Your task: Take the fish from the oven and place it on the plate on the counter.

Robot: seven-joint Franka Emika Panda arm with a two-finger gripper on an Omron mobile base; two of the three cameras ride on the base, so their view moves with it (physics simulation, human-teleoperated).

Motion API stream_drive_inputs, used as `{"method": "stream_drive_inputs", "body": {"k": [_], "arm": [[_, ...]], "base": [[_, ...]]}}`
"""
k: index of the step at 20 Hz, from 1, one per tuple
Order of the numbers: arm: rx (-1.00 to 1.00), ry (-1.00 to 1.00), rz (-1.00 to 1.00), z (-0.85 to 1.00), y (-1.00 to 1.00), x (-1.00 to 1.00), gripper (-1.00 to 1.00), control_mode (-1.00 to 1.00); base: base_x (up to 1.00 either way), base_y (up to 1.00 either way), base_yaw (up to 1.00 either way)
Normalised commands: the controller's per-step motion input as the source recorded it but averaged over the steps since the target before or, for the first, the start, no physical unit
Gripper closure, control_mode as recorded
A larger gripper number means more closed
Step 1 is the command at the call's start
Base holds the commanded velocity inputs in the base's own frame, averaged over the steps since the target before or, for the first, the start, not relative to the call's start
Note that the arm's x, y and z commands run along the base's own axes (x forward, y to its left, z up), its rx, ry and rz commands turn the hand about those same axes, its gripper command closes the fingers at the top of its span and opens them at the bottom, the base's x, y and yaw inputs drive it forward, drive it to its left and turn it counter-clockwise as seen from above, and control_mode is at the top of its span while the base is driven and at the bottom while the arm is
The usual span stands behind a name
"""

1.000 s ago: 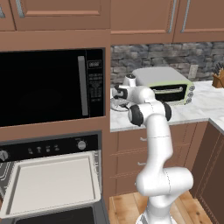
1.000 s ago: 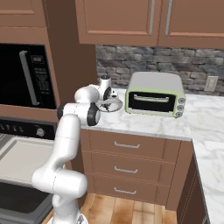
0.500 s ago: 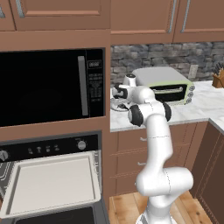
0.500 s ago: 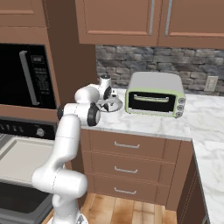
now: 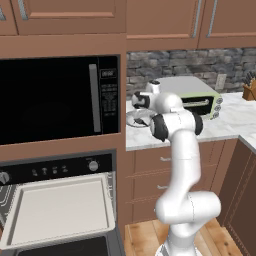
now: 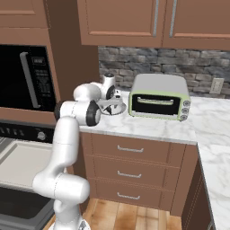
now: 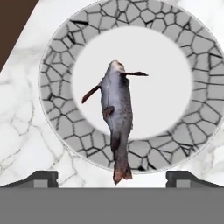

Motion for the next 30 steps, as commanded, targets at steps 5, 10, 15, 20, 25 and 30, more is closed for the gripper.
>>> {"method": "stream_drive_inputs", "body": {"k": [5,10,15,20,25,30], "arm": [[0.02,-0.22,0.00,0.52,-0.05,-0.72,-1.00,-1.00],[0.02,-0.14,0.00,0.11,-0.07,-1.00,-1.00,-1.00],[0.00,-0.10,0.00,0.19,0.00,-1.00,-1.00,-1.00],[0.00,-0.03,0.00,0.62,0.00,-0.84,-1.00,-1.00],[0.00,0.00,0.00,0.97,0.00,-0.51,-1.00,-1.00],[0.00,0.04,-0.01,0.97,-0.02,-0.52,-1.00,-1.00]], "base": [[0.00,0.00,0.00],[0.00,0.00,0.00],[0.00,0.00,0.00],[0.00,0.00,0.00],[0.00,0.00,0.00],[0.00,0.00,0.00]]}}
